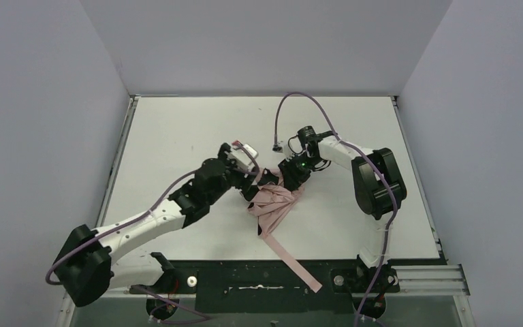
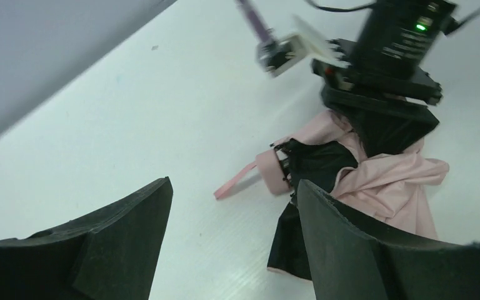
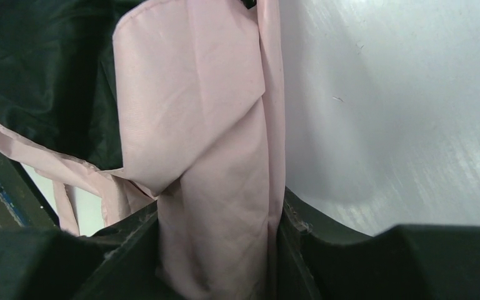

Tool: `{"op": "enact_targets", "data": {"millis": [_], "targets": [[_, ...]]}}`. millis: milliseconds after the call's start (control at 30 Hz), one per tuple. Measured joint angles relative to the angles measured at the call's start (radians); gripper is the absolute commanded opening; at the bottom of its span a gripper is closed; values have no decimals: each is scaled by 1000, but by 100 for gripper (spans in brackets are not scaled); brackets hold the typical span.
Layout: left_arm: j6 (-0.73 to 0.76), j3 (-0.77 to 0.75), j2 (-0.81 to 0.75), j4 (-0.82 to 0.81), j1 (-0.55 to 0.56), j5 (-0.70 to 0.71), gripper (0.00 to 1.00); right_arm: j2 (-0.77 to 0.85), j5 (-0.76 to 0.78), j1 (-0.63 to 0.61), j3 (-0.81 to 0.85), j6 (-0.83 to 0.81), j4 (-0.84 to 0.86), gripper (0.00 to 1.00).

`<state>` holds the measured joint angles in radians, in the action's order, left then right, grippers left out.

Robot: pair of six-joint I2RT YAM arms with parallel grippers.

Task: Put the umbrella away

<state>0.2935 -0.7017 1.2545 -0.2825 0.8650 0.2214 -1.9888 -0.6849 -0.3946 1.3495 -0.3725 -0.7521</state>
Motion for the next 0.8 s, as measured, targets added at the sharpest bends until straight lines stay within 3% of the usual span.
{"op": "enact_targets", "data": {"millis": [167,333,500,667,800], "targets": [[-420,3,-97,141,-193,-91,70,8,25,-6,-6,0,26,14],[-722,34,1,181,-274,-223,68,18,60,-22,-8,-1,49,14],[-889,35,163,174,-313,-333,56,28,89,-37,-17,-4,72,15],[-962,35,261,156,-326,-411,45,36,108,-46,-24,-5,84,16],[-996,35,302,135,-330,-447,27,37,114,-48,-25,-5,87,15]]}}
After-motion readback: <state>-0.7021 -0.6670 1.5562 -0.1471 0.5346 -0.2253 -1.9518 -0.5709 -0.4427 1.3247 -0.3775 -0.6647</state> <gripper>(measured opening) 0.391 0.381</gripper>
